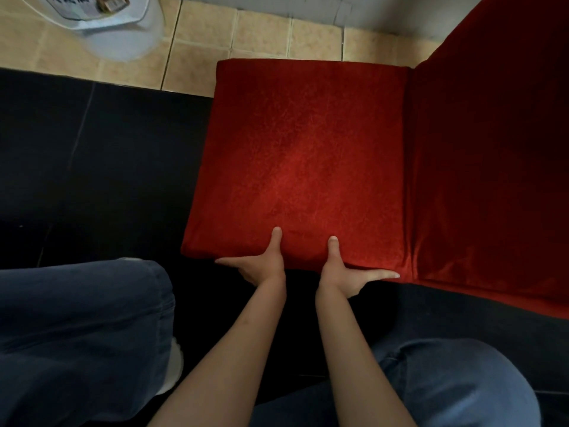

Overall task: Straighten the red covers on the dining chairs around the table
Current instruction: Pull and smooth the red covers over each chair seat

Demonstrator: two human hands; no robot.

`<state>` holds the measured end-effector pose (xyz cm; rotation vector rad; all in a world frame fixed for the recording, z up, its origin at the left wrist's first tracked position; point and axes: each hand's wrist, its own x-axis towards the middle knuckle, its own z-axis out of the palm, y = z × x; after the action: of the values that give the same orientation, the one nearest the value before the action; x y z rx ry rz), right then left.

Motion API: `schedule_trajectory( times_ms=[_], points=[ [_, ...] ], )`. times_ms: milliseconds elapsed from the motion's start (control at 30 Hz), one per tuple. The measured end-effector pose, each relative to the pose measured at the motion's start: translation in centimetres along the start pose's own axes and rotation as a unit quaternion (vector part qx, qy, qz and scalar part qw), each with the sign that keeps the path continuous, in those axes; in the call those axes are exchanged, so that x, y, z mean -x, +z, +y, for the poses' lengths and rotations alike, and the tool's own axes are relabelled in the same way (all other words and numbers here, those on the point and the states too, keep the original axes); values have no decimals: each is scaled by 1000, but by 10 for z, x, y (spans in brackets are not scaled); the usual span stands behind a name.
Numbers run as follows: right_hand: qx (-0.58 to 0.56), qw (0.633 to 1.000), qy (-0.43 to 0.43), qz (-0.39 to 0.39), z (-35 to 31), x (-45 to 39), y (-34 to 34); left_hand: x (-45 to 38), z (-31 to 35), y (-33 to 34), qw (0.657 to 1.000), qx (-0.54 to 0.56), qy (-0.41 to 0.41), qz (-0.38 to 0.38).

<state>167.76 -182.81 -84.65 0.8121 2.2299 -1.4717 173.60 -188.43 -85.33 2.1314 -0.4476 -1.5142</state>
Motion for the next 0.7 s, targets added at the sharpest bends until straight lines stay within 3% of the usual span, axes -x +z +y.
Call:
schedule_trajectory(
  times_ms=[367, 700],
  points=[
    [-38, 999, -19, -22, 6, -6, 4, -14, -15, 1, 995, 76, 30, -61],
    [-48, 995, -84, -14, 19, -17, 11, -30, -32, 18, 987, 107, 116, -38]
  ],
)
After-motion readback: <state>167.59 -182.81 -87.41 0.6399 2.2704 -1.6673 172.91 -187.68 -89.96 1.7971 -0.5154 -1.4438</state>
